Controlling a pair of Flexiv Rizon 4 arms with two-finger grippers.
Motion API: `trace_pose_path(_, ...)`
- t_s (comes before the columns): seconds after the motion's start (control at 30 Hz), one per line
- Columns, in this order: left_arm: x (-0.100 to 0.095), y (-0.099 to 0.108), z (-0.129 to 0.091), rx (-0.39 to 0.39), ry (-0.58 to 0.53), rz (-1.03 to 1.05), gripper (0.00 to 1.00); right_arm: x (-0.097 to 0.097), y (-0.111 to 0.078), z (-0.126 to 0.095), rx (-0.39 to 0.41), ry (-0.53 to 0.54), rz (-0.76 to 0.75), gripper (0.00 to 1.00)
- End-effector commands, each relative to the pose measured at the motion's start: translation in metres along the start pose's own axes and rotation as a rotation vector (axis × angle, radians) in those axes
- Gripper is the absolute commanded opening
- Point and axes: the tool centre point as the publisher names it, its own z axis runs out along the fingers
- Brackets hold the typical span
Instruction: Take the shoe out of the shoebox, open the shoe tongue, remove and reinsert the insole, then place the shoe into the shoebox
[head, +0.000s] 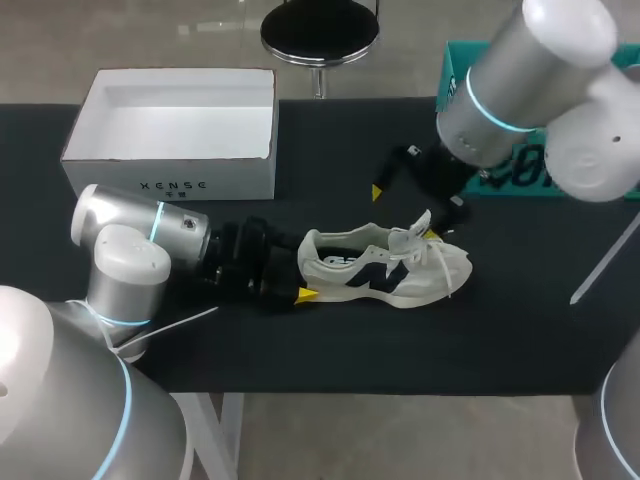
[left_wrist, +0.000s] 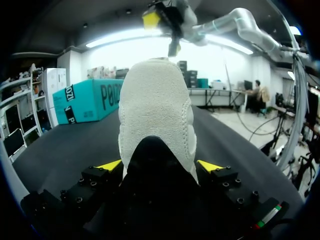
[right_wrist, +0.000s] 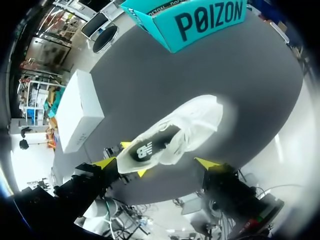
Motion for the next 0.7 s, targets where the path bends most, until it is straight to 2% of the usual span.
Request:
trace_pose_path(0.03,0.001,0.002,0.001,-0.003,0.000,0.000,0.00,0.025,0.001,0.009,0.247,-0.324,-0.621,1.00)
trace_pose_path(0.1,0.001,0.002,0.001,-0.003,0.000,0.000,0.00,0.025,-0.005,0.010,0.338,-0.379,-0.809,1.00)
trace_pose_path(0.13,0.001,0.002,0.001,-0.003,0.000,0.000,0.00,0.025,-0.011,0.009,0.358,-0.412,-0.905,1.00)
trace_pose_path(0.17,0.001,0.002,0.001,-0.003,0.000,0.000,0.00,0.024,-0.012,0.006,0.406,-0.408,-0.938,1.00)
trace_pose_path(0.2,0.001,0.002,0.001,-0.003,0.000,0.000,0.00,0.024,-0.013,0.003,0.420,-0.441,-0.968,1.00)
trace_pose_path(0.27,0.001,0.002,0.001,-0.003,0.000,0.000,0.00,0.026,-0.008,0.001,0.413,-0.505,-0.879,1.00)
trace_pose_path(0.7,0.001,0.002,0.001,-0.003,0.000,0.000,0.00,0.026,-0.008,0.001,0.413,-0.505,-0.879,1.00)
